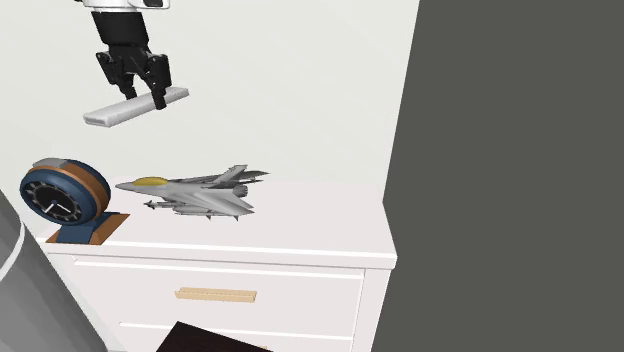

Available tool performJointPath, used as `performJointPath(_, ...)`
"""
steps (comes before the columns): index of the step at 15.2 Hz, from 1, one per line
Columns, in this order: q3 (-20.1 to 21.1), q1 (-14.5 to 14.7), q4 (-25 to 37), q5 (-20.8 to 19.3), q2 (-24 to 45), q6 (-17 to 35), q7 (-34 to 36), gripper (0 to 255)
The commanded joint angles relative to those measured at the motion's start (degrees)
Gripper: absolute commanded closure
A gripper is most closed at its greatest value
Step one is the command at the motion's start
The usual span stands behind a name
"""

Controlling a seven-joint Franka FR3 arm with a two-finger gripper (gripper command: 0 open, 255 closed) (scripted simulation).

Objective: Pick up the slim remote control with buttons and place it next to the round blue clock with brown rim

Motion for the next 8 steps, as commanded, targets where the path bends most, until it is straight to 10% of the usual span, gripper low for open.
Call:
performJointPath(1, 1.25, 1.62, 3.46, -0.9, 2.7, -0.59, 2.76, 255)
performJointPath(8, 4.16, 9.08, 20.17, -6.01, 15.47, -5.35, 12.04, 255)
